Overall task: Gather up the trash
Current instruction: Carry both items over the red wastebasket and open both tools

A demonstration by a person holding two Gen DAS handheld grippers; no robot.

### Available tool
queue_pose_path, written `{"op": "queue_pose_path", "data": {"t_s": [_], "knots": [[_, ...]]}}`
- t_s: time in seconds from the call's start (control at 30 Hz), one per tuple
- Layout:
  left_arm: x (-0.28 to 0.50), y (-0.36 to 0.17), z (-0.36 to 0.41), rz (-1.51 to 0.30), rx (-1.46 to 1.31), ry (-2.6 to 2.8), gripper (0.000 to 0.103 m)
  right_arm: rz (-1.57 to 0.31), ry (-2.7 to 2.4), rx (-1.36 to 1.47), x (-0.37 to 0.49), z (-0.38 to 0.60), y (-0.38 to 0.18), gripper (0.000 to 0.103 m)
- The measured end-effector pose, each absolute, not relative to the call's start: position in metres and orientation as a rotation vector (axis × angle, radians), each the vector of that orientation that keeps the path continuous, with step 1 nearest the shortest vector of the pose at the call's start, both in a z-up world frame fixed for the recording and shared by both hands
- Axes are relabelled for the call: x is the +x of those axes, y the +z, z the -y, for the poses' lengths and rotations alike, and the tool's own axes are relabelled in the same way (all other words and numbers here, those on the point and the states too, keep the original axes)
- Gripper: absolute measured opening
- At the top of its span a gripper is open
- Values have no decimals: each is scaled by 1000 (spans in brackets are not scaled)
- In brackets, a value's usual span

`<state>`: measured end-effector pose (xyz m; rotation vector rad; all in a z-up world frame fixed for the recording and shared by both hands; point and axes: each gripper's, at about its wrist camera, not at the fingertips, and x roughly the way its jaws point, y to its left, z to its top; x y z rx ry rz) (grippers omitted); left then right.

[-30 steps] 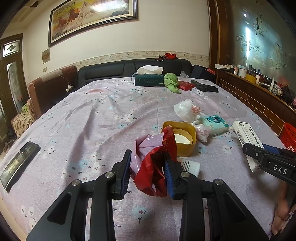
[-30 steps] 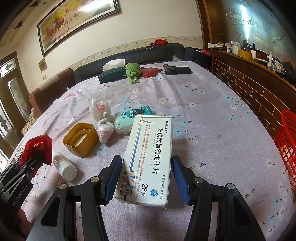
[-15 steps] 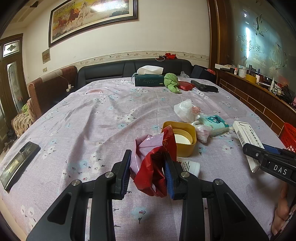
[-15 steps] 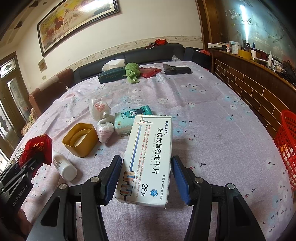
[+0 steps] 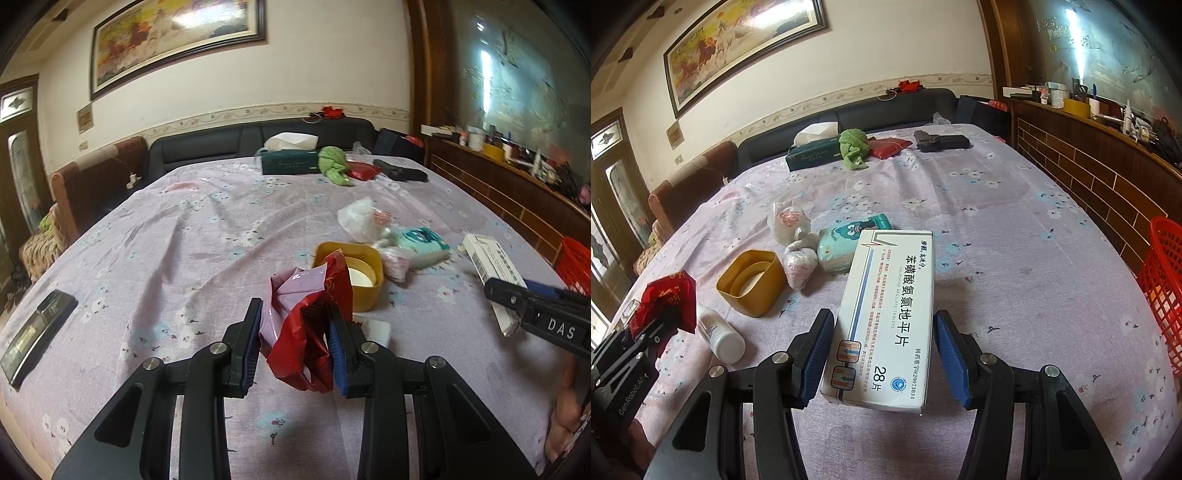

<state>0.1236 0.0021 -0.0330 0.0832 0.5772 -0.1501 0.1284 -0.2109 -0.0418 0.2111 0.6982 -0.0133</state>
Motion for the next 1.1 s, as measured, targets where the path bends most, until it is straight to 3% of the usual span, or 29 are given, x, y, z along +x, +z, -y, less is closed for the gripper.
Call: {"op": "queue_pose_path", "data": {"t_s": [0.33,0.7,1.1], "knots": [[112,-8,47,-618,111,-324,31,-681,3,299,101,244,-21,60],[95,40,194,-668,162,-715,31,-523,-245,492,22,397,21,60],[86,39,353,-724,250,-899,31,-505,-415,648,-26,536,14,60]]}}
